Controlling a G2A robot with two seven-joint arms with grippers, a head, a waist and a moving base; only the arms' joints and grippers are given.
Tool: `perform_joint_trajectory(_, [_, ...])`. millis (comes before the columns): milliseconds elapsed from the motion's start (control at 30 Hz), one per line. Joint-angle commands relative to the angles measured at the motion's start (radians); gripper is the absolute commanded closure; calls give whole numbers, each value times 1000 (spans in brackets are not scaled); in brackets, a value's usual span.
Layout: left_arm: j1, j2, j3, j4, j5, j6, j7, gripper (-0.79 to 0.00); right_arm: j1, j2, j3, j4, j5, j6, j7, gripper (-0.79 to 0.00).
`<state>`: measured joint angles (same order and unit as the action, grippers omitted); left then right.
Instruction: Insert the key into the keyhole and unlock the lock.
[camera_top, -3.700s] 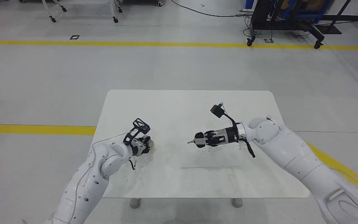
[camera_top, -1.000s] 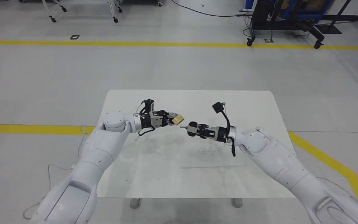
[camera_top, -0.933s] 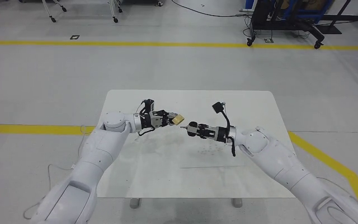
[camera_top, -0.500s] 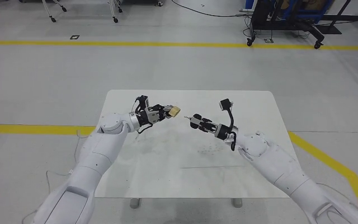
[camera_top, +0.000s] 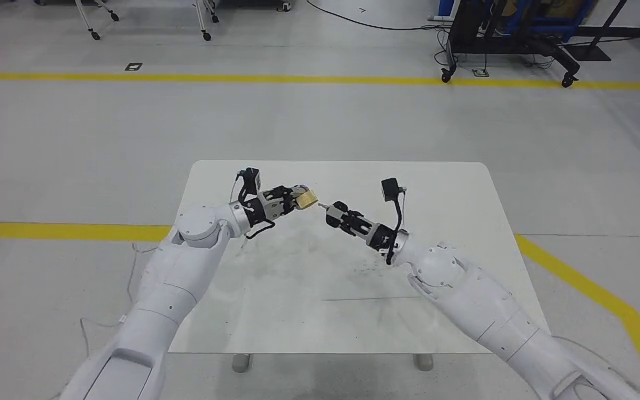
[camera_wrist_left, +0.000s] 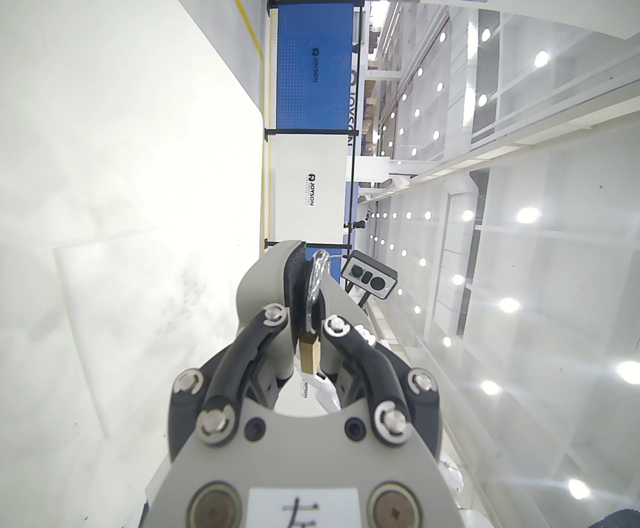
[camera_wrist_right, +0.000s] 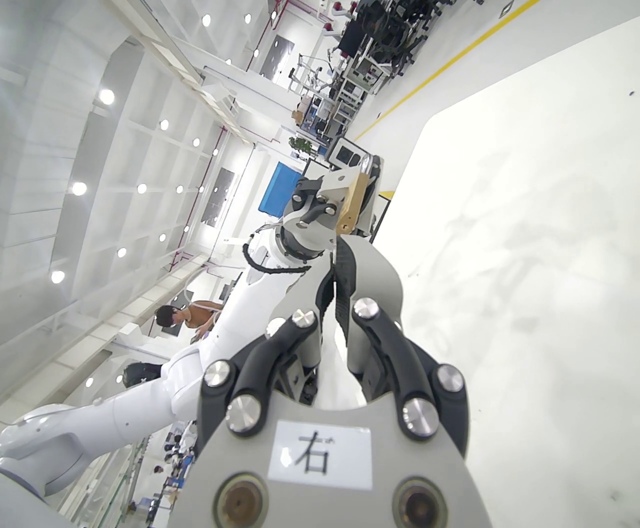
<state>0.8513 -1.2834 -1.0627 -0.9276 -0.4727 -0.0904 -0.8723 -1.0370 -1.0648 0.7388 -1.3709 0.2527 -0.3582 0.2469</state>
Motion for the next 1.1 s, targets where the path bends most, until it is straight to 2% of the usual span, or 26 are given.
perform_joint_trajectory(0, [7, 2, -6, -10, 9, 1, 20, 0, -5, -4, 3, -4, -8, 12, -14, 0])
perform_joint_trajectory(200, [50, -2, -27, -43, -37, 33, 127, 0, -42, -23, 19, -18, 54, 15, -96, 0])
perform_joint_trajectory(333, [71, -11, -8, -67, -51, 63, 168, 0, -51, -38, 22, -14, 87, 31, -122, 0])
perform_joint_trajectory(633, [94, -23, 7, -101, -30, 67, 280, 0, -63, -66, 7, -21, 47, 107, -146, 0])
perform_joint_trajectory(1067, [100, -26, 6, -119, 13, 64, 297, 0, -62, -100, 18, 14, 6, 127, -154, 0])
